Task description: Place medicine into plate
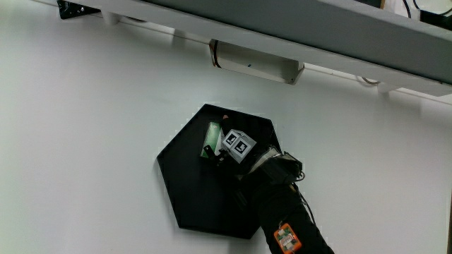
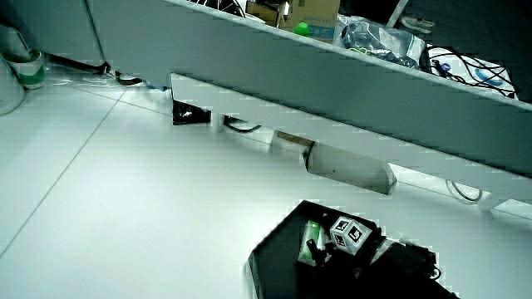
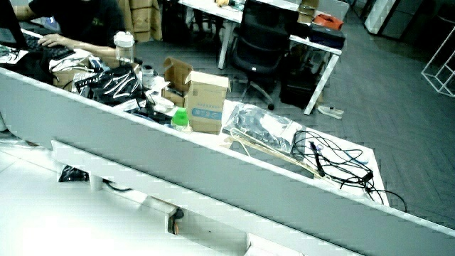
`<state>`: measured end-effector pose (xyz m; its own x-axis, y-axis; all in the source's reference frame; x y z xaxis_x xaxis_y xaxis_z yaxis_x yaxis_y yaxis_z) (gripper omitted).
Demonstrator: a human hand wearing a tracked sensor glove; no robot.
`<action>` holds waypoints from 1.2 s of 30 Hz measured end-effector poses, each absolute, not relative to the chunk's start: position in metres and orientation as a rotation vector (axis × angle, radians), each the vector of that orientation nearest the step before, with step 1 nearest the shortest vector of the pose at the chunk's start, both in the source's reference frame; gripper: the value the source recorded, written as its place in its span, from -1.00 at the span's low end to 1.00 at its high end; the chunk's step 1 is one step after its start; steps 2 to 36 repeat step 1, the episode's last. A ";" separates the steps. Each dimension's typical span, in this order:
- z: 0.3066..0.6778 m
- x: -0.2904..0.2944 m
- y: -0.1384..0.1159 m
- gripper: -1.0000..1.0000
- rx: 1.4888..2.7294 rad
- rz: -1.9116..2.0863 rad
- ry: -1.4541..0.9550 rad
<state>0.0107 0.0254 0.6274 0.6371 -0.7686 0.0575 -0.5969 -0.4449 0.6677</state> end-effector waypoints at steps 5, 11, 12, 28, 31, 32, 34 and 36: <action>0.623 0.015 0.027 -0.89 2.234 -0.312 -1.053; 0.623 0.015 0.027 -0.89 2.234 -0.312 -1.053; 0.623 0.015 0.027 -0.89 2.234 -0.312 -1.053; 0.623 0.015 0.027 -0.89 2.234 -0.312 -1.053; 0.623 0.015 0.027 -0.89 2.234 -0.312 -1.053; 0.623 0.015 0.027 -0.89 2.234 -0.312 -1.053; 0.623 0.015 0.027 -0.89 2.234 -0.312 -1.053; 0.623 0.015 0.027 -0.89 2.234 -0.312 -1.053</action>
